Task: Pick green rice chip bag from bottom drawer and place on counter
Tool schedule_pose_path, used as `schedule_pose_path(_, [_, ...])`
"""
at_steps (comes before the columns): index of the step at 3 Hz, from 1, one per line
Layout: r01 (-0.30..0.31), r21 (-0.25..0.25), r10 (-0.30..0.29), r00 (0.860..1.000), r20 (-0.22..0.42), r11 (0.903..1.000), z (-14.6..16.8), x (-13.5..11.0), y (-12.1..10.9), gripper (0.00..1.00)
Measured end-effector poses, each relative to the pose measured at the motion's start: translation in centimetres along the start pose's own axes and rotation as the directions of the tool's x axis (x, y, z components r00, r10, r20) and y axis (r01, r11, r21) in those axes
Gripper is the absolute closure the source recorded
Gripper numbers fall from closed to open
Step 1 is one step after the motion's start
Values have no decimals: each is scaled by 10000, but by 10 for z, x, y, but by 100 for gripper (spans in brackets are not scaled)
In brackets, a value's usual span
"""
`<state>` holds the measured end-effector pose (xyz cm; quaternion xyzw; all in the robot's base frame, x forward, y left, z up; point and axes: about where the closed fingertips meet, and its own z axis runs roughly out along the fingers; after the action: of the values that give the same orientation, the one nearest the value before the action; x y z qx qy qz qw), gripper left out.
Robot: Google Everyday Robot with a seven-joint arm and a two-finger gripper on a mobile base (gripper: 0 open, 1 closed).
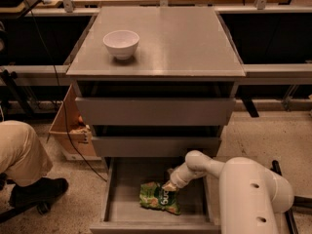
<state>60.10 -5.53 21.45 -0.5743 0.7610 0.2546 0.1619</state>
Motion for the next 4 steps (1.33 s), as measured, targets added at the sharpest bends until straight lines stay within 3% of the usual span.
schedule_pose_path(2, [-704,-1148,762,9960,470,9909,29,22,0,0])
schedule_pose_path(3, [-829,-1749,901,9954,335,9811,46,28,10,0])
schedule_pose_path(4, [-940,-1951,992,9949,166,9763,58,31,8,0])
